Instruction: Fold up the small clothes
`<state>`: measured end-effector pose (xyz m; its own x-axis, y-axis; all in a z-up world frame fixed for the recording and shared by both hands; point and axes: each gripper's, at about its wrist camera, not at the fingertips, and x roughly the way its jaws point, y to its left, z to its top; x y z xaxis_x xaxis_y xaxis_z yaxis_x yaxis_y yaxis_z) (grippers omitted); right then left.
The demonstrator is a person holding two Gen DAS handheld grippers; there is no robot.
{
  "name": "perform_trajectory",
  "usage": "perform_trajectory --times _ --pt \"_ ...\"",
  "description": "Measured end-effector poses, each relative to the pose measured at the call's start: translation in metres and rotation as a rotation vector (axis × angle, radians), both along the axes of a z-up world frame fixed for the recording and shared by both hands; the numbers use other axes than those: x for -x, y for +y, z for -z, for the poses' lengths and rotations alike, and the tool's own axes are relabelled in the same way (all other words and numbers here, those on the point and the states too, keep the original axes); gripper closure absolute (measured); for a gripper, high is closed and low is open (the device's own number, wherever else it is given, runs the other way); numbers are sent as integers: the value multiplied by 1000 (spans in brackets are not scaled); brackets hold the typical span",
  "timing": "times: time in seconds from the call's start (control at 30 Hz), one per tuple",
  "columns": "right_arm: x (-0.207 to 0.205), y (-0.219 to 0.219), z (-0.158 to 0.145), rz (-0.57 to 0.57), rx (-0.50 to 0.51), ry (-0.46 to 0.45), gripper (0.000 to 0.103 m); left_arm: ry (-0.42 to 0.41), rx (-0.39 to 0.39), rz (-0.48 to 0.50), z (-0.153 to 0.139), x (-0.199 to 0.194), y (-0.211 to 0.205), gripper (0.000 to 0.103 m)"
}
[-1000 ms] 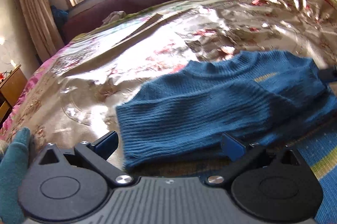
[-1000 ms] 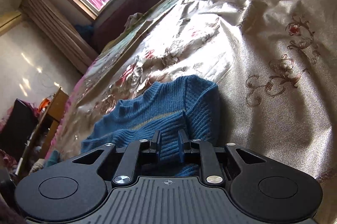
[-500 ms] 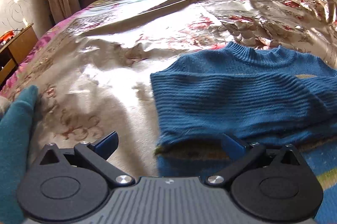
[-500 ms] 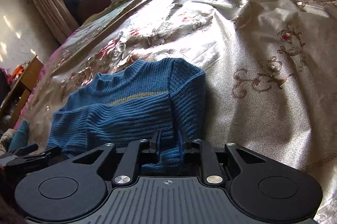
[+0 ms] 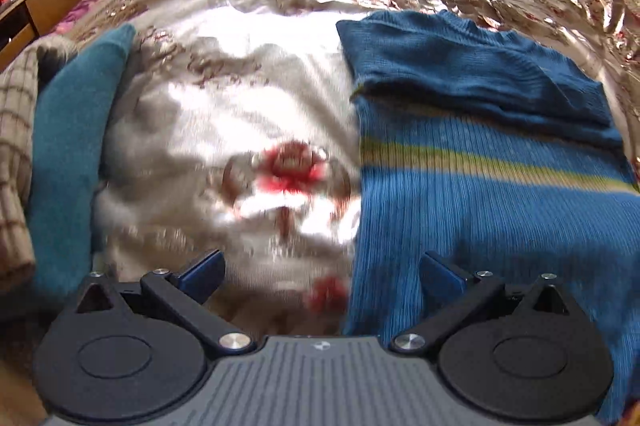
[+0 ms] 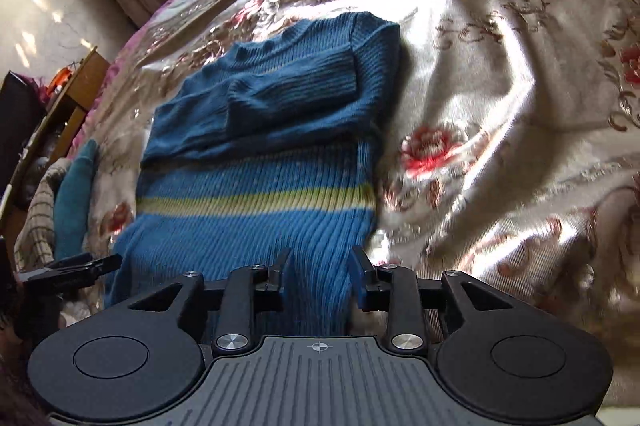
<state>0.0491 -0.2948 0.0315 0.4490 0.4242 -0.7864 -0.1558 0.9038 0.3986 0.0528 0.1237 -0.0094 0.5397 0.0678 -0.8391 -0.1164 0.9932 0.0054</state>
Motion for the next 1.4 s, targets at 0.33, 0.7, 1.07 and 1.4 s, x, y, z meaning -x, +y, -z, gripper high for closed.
perform_trajectory --times 0.33,0.7,1.07,1.4 --pt "42 -1 -5 -36 16 55 70 45 17 92 -1 36 -16 0" --pt "59 3 8 -68 14 167 69 144 55 142 1 46 -18 12" --pt "55 15 18 -111 19 230 69 211 114 144 5 50 -14 30" --pt "58 16 22 -107 -20 244 69 252 128 129 12 51 -13 23"
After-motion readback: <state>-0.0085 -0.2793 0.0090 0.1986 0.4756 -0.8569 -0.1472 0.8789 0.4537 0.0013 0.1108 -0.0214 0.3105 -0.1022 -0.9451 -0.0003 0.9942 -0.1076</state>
